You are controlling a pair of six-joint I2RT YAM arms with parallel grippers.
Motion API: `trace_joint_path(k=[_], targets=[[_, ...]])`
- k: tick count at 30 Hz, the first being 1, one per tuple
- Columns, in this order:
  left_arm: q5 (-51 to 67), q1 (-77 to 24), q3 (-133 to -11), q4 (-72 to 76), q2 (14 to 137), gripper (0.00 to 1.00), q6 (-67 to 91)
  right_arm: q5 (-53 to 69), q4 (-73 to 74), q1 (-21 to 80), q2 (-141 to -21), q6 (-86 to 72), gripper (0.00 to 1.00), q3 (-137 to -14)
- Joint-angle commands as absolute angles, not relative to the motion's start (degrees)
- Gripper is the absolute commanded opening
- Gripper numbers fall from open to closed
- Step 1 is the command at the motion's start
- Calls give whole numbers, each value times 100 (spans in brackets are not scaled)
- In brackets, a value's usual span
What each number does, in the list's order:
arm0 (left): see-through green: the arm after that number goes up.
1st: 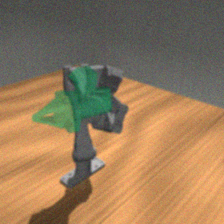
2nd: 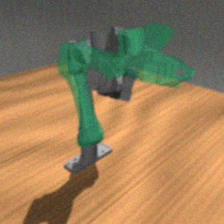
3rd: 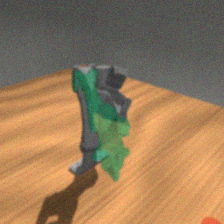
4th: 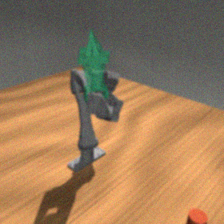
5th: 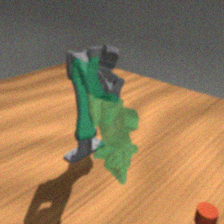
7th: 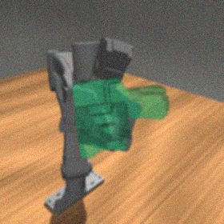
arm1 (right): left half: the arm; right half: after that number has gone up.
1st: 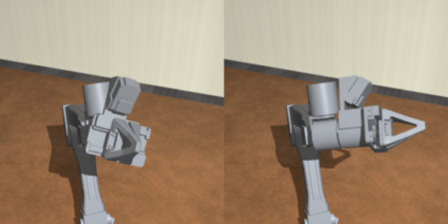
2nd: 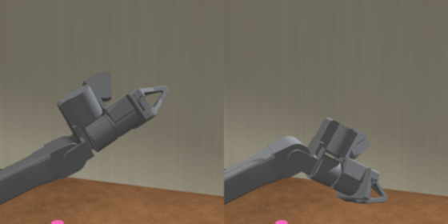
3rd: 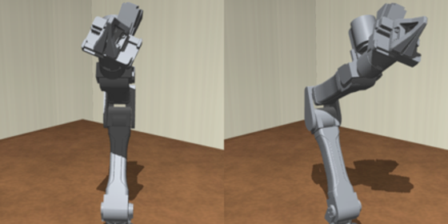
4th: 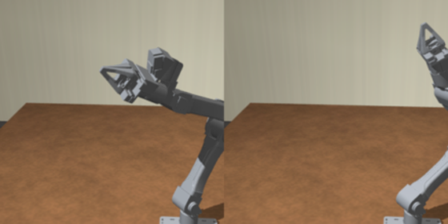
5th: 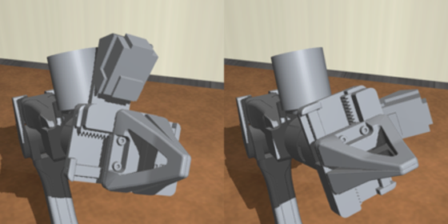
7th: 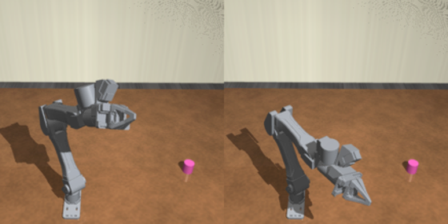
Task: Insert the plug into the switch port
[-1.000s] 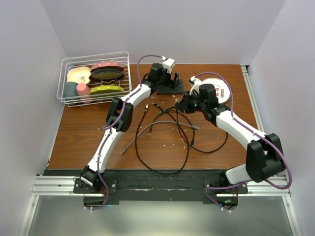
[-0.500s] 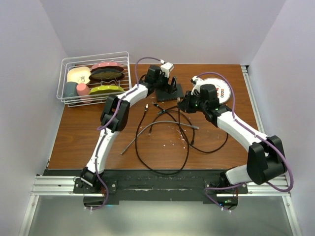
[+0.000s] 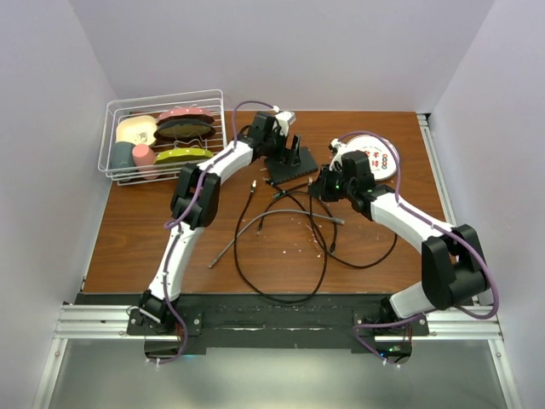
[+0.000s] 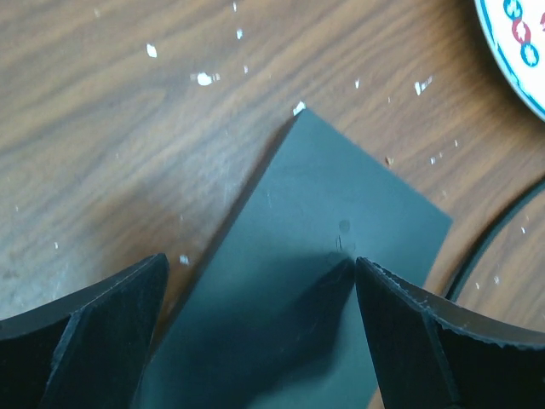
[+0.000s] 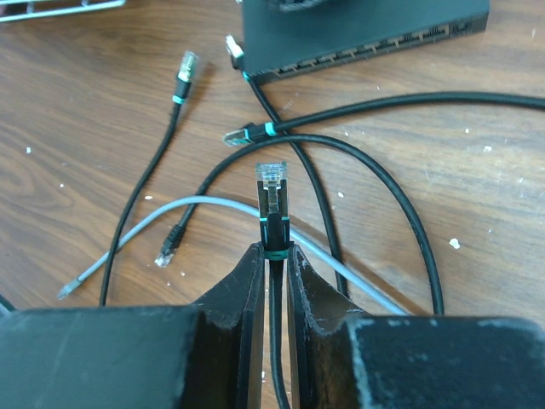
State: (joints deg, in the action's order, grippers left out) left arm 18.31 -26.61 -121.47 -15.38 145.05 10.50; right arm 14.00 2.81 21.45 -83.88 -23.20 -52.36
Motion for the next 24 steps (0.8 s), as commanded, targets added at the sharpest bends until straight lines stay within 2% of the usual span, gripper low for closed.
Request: trace_joint_path(k=[1,5,9,16,24], targets=[[2215,-2549,-12156,-2716,14687,96,1266,1353,44,2118,-8525,-2434,0,-5194],[2425,-2444,-12226,-3128,14766,95,1301,1354,26,2127,-8596,-2443,0,-5212],[2522,-2435,-11770,-3120,14582,95,1266,1248,26,2127,-8753,-2478,0,-5212],[2479,-2443,-10418,-2515,13975,96,1274,1019,-106,2127,-9446,-2619,0,-5615],[1899,-2417,-9730,-1697,13167,100,1301,932,139,2118,-9888,-2286,0,-6248]])
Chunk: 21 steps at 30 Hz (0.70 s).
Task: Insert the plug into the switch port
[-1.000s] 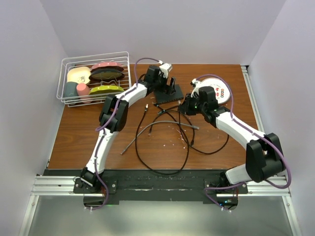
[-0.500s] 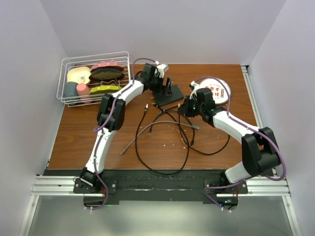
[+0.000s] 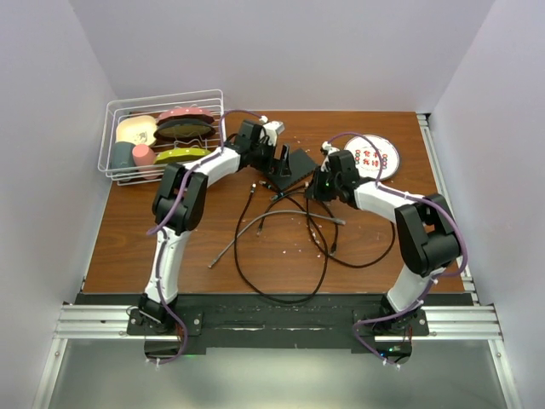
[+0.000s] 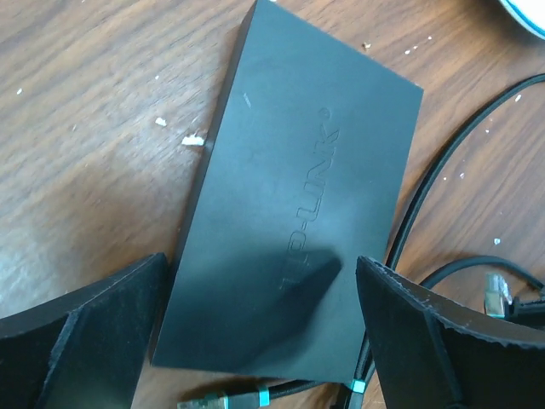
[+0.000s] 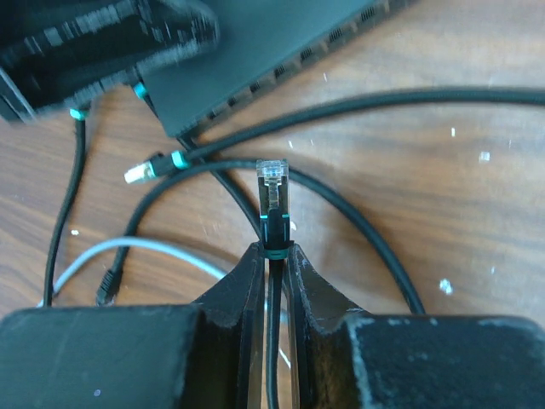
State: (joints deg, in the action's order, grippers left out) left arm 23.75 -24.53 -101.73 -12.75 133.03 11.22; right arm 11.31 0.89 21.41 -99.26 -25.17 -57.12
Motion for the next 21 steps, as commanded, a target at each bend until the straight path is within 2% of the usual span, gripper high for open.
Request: trace_joint_path(k=[1,9,21], targets=[[1803,-2408,-9651,-1531,13096,100,1301,758,193,2118,-9896,-2207,0,-6293],[1363,-2303,-9238,-835,12340,100,1450,-263,465,2040,-10492,-2118,0,-7230],[1063,-2285,-7296,-88,10855,100,1801,-413,913,1459,-12013,-2004,0,-9174]])
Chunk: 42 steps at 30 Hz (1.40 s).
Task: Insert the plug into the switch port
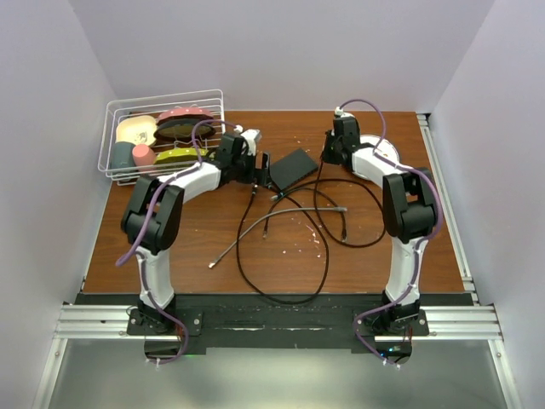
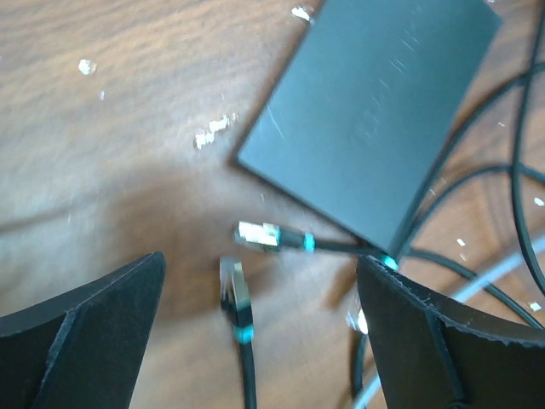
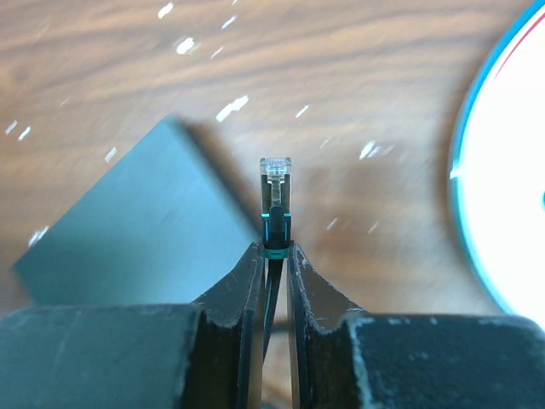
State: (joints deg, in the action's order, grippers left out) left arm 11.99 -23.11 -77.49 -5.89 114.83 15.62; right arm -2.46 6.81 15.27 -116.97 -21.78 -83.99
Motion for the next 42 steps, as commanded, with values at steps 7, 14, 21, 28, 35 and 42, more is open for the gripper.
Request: trace_joint_path(k=[7,14,21,28,35,42], targets=[[897,-2285,-6716,18,10634,100,1889,-18,1169,1485,-12665,-1942,0,-9782],[747,-2268,-6443,158,10775,100,2109,342,1520,1705,-12964,-1732,0,-10107],[589,-2180,-6091,404,10837,99,2206,650,1468,2065,-13139,-1433,0,-10300],[343,-2136,-5854,659,10881,99,2188,984,1406,2311,-13307,-1178,0,-10520],[545,-2136,-5546,940,10661,98,2162,1055,1336,2663,-13245,-695,0,-10486],[808,-2162,-4844,1186,9995,95,2337,1406,1151,2803,-13298,-624,0,-10555]])
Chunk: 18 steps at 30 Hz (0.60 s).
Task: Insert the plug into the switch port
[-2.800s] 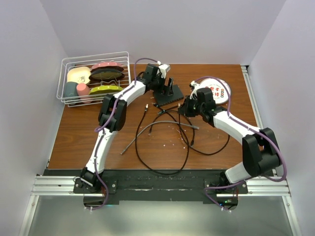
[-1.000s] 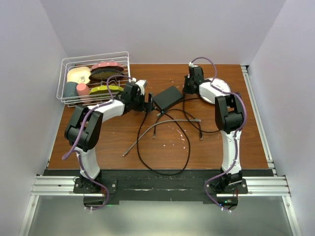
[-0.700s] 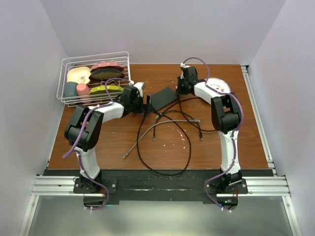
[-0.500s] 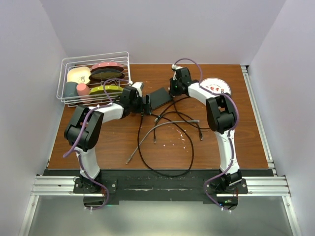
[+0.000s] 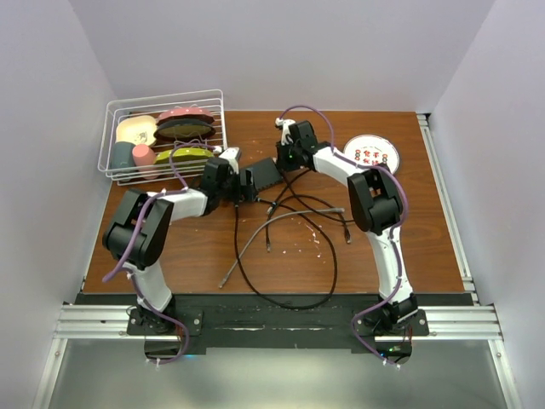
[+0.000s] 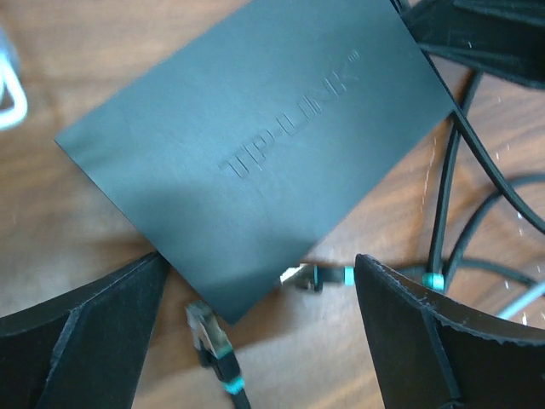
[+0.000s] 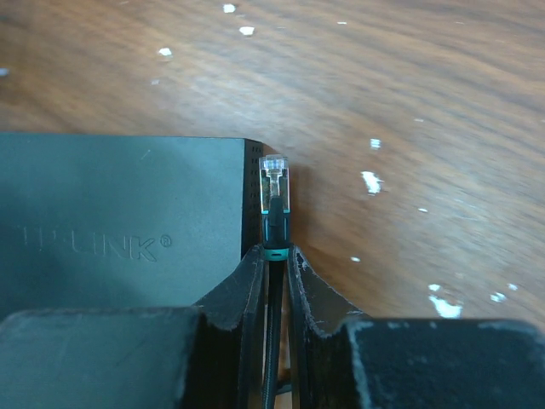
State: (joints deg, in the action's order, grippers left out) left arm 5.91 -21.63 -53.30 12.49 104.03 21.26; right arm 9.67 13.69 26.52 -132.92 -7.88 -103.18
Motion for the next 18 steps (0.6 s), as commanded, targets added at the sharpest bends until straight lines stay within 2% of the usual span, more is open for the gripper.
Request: trace_joint_path(k=[1,6,10,14,18], targets=[[887,-2197,-4756,1230,9924,95,2390,1415,1169,2839,-13341,-598,0,-10582],[861,-2329,-4264,1502,9528,93,2619,1494,1231,3041,-13412,-615,0,-10749],[380,-2338,-4017,1512,9273,94,2689,1179,1231,3050,-13176,-721,0,-10592],[18,-2329,-3876,1442,8887,96,2681,529,1134,3032,-12614,-738,0,-10179],[-579,-2329,-3911,1240,8456,97,2575,483,1055,3023,-11929,-747,0,-9862]])
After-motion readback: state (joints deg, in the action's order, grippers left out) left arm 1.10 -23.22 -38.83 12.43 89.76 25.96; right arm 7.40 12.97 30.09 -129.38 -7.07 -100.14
